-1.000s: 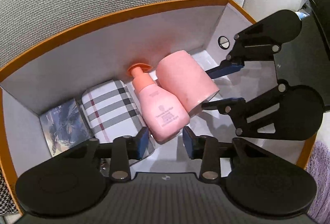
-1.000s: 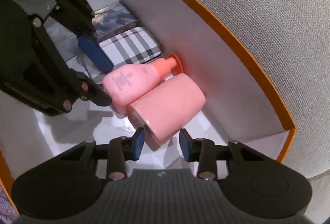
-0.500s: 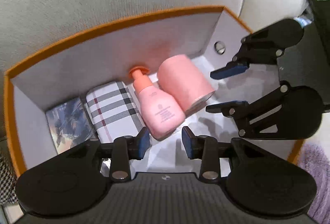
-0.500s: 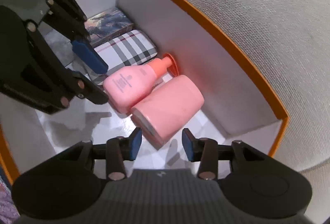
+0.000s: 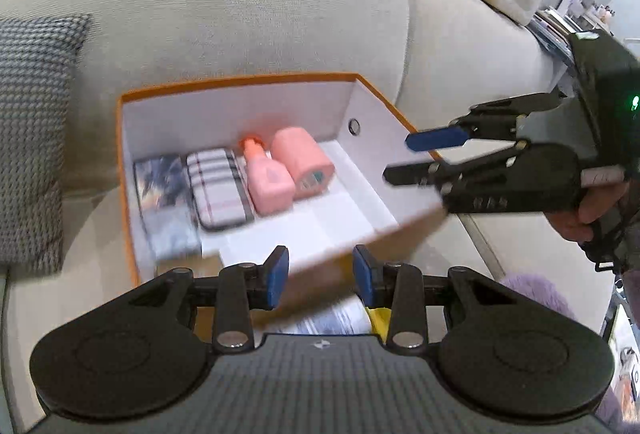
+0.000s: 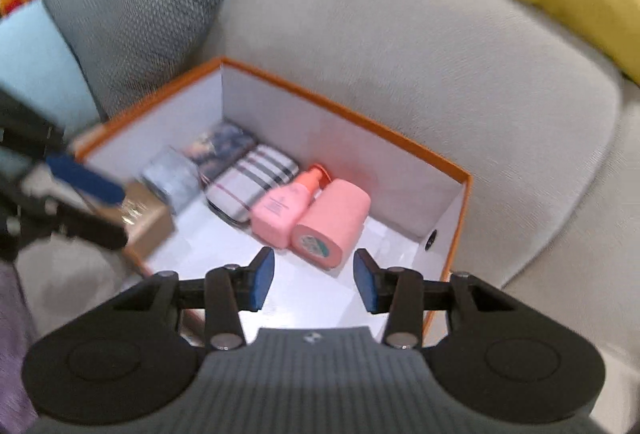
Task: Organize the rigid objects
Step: 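Withdraw both tools and lower the left tool onto the dark deodorant can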
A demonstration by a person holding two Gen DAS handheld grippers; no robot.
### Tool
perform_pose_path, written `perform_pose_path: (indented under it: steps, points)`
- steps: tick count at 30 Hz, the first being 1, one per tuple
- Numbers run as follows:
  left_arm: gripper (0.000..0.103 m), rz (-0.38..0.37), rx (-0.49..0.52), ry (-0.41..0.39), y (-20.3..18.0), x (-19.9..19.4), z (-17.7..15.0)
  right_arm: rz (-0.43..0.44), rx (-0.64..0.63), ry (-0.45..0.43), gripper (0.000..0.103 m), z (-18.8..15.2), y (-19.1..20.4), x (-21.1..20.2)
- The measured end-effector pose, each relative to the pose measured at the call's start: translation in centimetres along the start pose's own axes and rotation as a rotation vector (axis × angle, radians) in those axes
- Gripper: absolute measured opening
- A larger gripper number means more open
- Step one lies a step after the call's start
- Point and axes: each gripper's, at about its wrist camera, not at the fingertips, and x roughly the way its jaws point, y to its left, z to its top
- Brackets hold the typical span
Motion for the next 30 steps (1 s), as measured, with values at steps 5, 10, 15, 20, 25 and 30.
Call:
perform_pose_path:
  steps: [5, 10, 15, 20, 25, 30]
  points:
    - [0.043, 0.023, -0.026, 0.023, -1.4, -1.2, -3.9, 0.010, 0.129, -0.063, 0.046, -3.2, 2.5, -3.6]
    - [0.043, -0.009, 0.009, 0.089, -3.1, -0.7, -7.5, 0.026, 0.261, 0.020, 0.047, -7.7, 5.4, -3.3]
    - [0.052, -0.030, 0.075, 0.178, -4.1, 0.9, -10.0, -0.063, 0.313, 0.158, 0.044, -12.2, 8.1, -1.2]
    - [0.059, -0.032, 0.126, 0.253, -4.4, 3.0, -11.4, -0.028, 0.359, 0.242, 0.043, -14.8, 9.4, -0.5]
    - [0.062, -0.018, 0.164, 0.293, -5.0, 4.4, -12.3, -0.016, 0.324, 0.280, 0.043, -15.6, 10.4, 0.7]
    - [0.062, 0.039, 0.198, 0.327, -5.1, 6.0, -12.8, -0.021, 0.305, 0.279, 0.043, -15.4, 10.7, 1.4]
